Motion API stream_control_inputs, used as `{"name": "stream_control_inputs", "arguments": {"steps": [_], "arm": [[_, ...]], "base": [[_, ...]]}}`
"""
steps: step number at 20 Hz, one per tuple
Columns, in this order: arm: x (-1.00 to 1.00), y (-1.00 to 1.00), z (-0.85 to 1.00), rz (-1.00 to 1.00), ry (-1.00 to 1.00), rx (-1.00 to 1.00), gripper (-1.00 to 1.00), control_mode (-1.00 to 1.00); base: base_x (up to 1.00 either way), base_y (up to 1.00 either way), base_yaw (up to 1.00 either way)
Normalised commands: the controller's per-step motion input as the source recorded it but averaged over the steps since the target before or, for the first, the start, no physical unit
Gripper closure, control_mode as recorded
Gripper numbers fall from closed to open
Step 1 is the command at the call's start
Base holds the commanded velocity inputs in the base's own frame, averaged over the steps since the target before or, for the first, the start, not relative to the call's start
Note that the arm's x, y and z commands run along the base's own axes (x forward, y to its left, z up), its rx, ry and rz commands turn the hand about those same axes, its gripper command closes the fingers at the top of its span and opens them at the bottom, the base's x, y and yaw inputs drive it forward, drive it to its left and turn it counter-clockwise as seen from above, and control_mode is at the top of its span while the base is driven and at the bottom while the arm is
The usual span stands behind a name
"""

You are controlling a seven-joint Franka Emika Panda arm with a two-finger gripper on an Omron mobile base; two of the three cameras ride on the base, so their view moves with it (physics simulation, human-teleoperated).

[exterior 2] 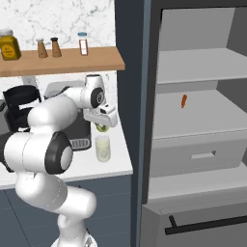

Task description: Grab a lemon wedge from the fridge and one ice cube from the ice bowl, and put them in the glass of lemonade.

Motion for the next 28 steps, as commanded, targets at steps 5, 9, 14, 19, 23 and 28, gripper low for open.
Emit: {"name": "stream_control_inputs", "arguments": {"steps": [5, 9, 14, 19, 23, 28], "arm": [[0.00, 0.00, -0.08, 0.00, -0.13, 0.00, 1.00, -1.00], [0.00, 0.00, -0.01, 0.00, -0.11, 0.00, 1.00, -1.00], [0.00, 0.00, -0.12, 0.00, -0.01, 0.00, 1.00, -1.00], [0.00, 0.00, -0.08, 0.00, 0.00, 0.00, 1.00, -1.00], [0.00, 0.00, 0.00, 0.00, 0.00, 0.00, 1.00, -1.00], [0.00, 0.00, 0.00, 0.00, 0.00, 0.00, -1.00, -1.00]], "base": [[0.00, 0.00, 0.00], [0.00, 0.00, 0.00], [0.00, 0.00, 0.00], [0.00, 0.00, 0.00], [0.00, 0.00, 0.00], [0.00, 0.00, 0.00]]}}
